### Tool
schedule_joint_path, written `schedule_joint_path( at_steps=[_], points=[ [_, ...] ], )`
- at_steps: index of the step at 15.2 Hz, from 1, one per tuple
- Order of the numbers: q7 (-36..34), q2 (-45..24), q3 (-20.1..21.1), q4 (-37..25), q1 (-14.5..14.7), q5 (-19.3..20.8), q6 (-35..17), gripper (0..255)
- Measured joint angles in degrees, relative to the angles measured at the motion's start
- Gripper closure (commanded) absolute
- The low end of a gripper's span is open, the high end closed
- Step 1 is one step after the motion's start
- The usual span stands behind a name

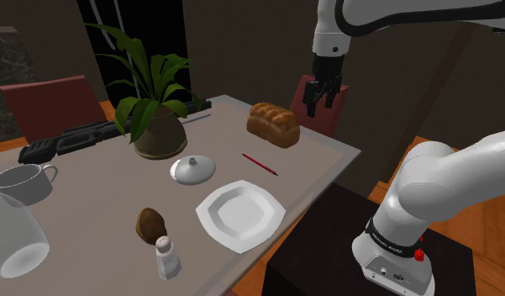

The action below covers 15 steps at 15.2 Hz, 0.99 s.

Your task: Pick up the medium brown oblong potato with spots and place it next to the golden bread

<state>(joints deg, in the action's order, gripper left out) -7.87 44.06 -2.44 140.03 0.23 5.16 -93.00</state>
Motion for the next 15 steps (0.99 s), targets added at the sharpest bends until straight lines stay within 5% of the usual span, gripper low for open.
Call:
schedule_joint_path(
  at_steps=[15],
  points=[
    [-16.4, -14.4, 14.6, -3.2, 5.7, -7.0, -11.2, 0]
  ],
)
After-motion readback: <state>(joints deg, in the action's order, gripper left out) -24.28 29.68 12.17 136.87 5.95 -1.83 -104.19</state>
